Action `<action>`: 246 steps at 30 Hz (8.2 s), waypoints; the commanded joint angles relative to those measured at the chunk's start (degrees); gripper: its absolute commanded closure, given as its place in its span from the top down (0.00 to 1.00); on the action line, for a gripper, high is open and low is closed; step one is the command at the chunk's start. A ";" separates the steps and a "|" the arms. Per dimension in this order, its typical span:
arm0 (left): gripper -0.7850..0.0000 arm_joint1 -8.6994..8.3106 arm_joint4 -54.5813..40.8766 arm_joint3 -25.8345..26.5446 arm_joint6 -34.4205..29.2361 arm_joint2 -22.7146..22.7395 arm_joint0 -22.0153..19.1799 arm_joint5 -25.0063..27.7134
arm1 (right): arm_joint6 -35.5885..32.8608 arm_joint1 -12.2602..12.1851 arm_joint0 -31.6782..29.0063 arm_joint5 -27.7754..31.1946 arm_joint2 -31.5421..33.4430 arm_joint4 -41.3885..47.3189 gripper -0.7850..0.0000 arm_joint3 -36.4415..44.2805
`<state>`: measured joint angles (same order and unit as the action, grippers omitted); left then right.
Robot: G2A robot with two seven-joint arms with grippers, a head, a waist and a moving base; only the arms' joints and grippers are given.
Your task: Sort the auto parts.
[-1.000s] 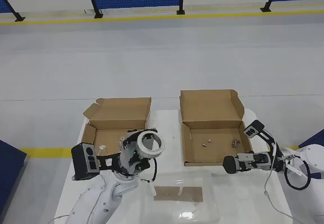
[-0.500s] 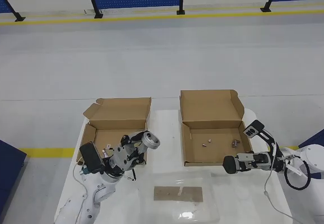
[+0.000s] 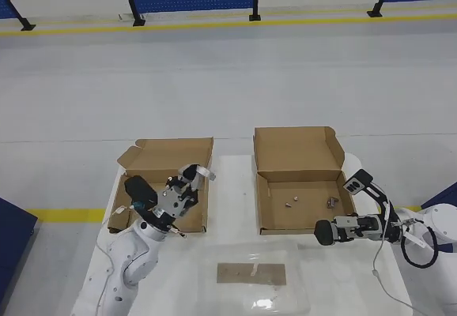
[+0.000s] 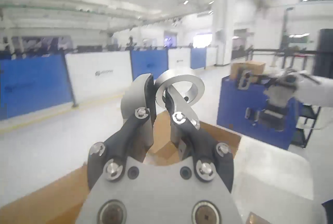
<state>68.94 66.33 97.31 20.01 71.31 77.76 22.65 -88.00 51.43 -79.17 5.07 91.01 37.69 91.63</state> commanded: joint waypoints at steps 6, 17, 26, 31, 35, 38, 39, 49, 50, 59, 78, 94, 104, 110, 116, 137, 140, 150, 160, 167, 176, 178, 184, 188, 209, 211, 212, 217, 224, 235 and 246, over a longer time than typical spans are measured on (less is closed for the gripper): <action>0.00 0.22 -4.11 -0.14 -8.94 1.20 0.61 -6.59 | 0.00 0.00 0.00 0.00 0.00 0.00 1.00 0.00; 0.00 0.21 -6.34 0.62 -12.83 1.98 0.21 -6.56 | 0.00 0.00 0.00 0.00 0.00 0.00 1.00 0.00; 0.00 0.30 -7.65 -1.81 -37.52 3.92 -2.42 -21.85 | 0.00 0.00 0.00 0.00 0.00 0.00 1.00 0.00; 0.00 0.57 -9.65 -3.59 -45.65 3.93 -3.45 -27.30 | 0.00 0.00 0.00 0.00 0.00 0.00 1.00 0.00; 0.00 0.58 -9.51 -3.74 -45.86 3.92 -3.53 -27.76 | 0.00 0.00 0.00 0.00 0.00 0.00 1.00 0.00; 0.00 0.58 -9.51 -3.74 -45.86 3.92 -3.53 -27.76 | 0.00 0.00 0.00 0.00 0.00 0.00 1.00 0.00; 0.00 0.58 -9.51 -3.74 -45.86 3.92 -3.53 -27.76 | 0.00 0.00 0.00 0.00 0.00 0.00 1.00 0.00; 0.00 1.20 -8.22 -6.51 -64.65 1.27 -10.63 -36.16 | 0.00 0.00 0.00 0.00 0.00 0.00 1.00 0.00; 0.00 1.28 -7.63 -7.39 -67.10 0.88 -11.86 -37.44 | 0.00 0.00 0.00 0.00 0.00 0.00 1.00 0.00; 0.00 2.01 -10.86 -13.09 -75.49 -0.74 -16.29 -41.23 | 0.00 0.00 0.00 0.00 0.00 0.00 1.00 0.00; 0.00 3.17 -15.93 -23.17 -88.94 -2.25 -24.34 -50.53 | 0.00 0.00 0.00 0.00 0.00 0.00 1.00 0.00; 0.00 3.72 -19.58 -28.32 -90.21 -2.54 -26.52 -53.00 | 0.00 0.00 0.00 0.00 0.00 0.00 1.00 0.00; 0.00 5.52 -25.52 -42.15 -89.20 -5.34 -34.45 -57.75 | 0.00 0.00 0.00 0.00 0.00 0.00 1.00 0.00; 0.00 6.62 -30.29 -49.01 -90.01 -7.24 -38.67 -56.94 | 0.00 0.00 0.00 0.00 0.00 0.00 1.00 0.00; 0.00 6.62 -30.29 -49.01 -90.01 -7.24 -38.67 -56.94 | 0.00 0.00 0.00 0.00 0.00 0.00 1.00 0.00; 0.00 7.25 -34.46 -54.97 -80.59 -7.61 -39.93 -66.36 | 0.00 0.00 0.00 0.00 0.00 0.00 1.00 0.00; 0.00 7.54 -35.19 -56.58 -80.12 -8.38 -40.76 -66.82 | 0.00 0.00 0.00 0.00 0.00 0.00 1.00 0.00; 0.00 8.19 -36.88 -59.84 -79.47 -10.23 -42.52 -67.47 | 0.00 0.00 0.00 0.00 0.00 0.00 1.00 0.00; 0.00 8.64 -38.22 -62.51 -79.45 -11.50 -43.78 -67.49 | 0.00 0.00 0.00 0.00 0.00 0.00 1.00 0.00; 0.04 8.95 -38.76 -64.09 -79.49 -12.28 -44.50 -67.45 | 0.00 0.00 0.00 0.00 0.00 0.00 1.00 0.00; 0.13 9.27 -40.13 -66.07 -79.13 -12.49 -45.38 -66.67 | 0.00 0.00 0.00 0.00 0.00 0.00 1.00 0.00; 0.13 9.36 -40.34 -66.58 -79.12 -12.62 -45.61 -66.47 | 0.00 0.00 0.00 0.00 0.00 0.00 1.00 0.00; 0.33 9.59 -40.75 -67.82 -79.08 -12.97 -46.43 -65.98 | 0.00 0.00 0.00 0.00 0.00 0.00 1.00 0.00; 0.73 9.58 -40.62 -67.87 -79.13 -13.15 -46.76 -66.06 | 0.00 0.00 0.00 0.00 0.00 0.00 1.00 0.00; 1.00 5.50 -41.22 -51.23 -83.29 -9.58 -40.85 -63.67 | 0.00 0.00 0.00 0.00 0.00 0.00 1.00 0.00; 1.00 5.50 -41.22 -51.23 -83.29 -9.58 -40.85 -63.67 | 0.00 0.00 0.00 0.00 0.00 0.00 1.00 0.00; 1.00 5.50 -41.22 -51.23 -83.29 -9.58 -40.85 -63.67 | 0.00 0.00 0.00 0.00 0.00 0.00 1.00 0.00; 1.00 5.50 -41.22 -51.23 -83.29 -9.58 -40.85 -63.67 | 0.00 0.00 0.00 0.00 0.00 0.00 1.00 0.00; 1.00 3.36 -51.46 -46.37 -87.44 -1.22 -36.83 -54.12 | 0.00 0.00 0.00 0.00 0.00 0.00 1.00 0.00; 1.00 0.04 -54.71 -23.05 -95.60 4.62 -24.84 -51.35 | 0.00 0.00 0.00 0.00 0.00 0.00 1.00 0.00; 1.00 -1.14 -51.76 -15.38 -99.33 2.79 -21.70 -47.61 | 0.00 0.00 0.00 0.00 0.00 0.00 1.00 0.00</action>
<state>67.79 14.58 81.94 -79.34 74.09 56.06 -24.94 -88.00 51.43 -79.17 5.07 91.01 37.69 91.63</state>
